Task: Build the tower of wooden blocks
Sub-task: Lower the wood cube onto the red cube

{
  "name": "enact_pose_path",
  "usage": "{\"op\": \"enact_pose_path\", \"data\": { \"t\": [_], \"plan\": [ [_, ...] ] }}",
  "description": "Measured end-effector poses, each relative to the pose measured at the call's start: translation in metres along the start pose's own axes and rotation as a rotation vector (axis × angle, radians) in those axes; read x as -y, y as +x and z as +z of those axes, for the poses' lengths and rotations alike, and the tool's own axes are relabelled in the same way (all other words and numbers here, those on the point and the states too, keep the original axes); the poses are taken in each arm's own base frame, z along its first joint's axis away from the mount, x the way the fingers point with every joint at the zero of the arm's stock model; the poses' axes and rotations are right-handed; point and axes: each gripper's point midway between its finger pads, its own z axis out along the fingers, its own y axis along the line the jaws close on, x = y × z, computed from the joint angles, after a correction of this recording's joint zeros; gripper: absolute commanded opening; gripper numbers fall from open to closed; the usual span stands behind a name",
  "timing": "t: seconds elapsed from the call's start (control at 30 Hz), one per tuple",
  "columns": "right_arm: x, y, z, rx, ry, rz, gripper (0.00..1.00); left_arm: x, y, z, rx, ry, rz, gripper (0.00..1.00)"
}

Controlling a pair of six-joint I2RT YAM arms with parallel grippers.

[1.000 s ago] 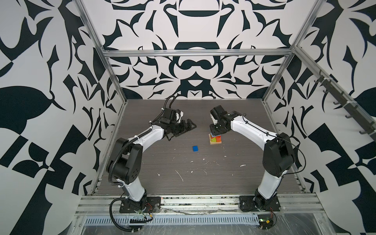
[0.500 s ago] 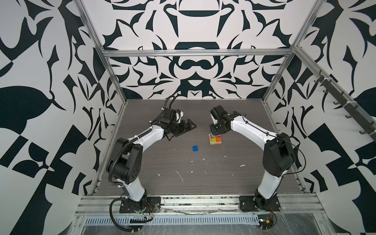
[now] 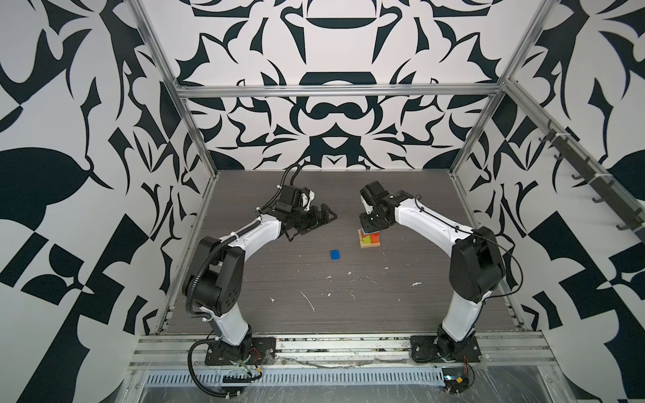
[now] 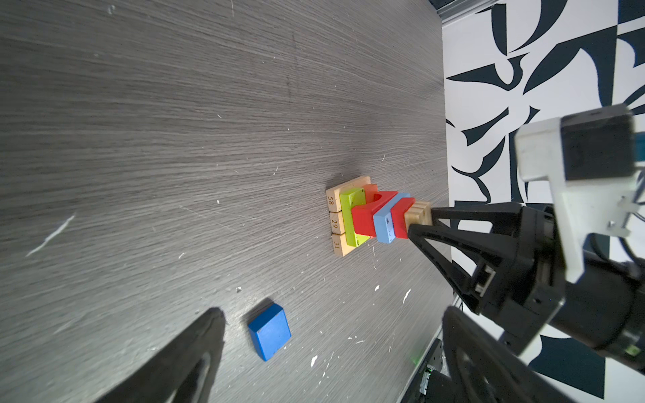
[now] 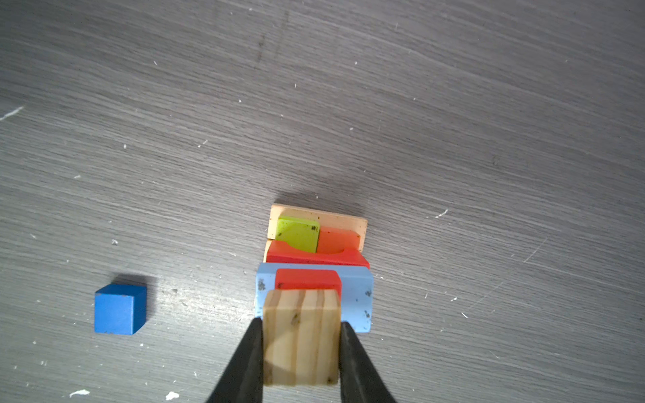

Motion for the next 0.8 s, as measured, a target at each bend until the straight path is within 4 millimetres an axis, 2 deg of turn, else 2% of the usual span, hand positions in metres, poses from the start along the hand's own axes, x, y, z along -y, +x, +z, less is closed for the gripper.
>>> {"op": "enact_pose_path", "data": {
  "t": [0.33,0.8],
  "plan": [
    [0.0001,0.0004,0.0014,-0.004,0.002,0.000,0.37,-0.0001,0.0000,0.0000,0.000,0.000,0.000,0.99],
    [-0.0007,-0.0051,-0.0025,0.011,-0.001,-0.001,0.47,-0.0001,0.0001,0.0000,0.000,0.000,0.000,0.99]
  ]
}}
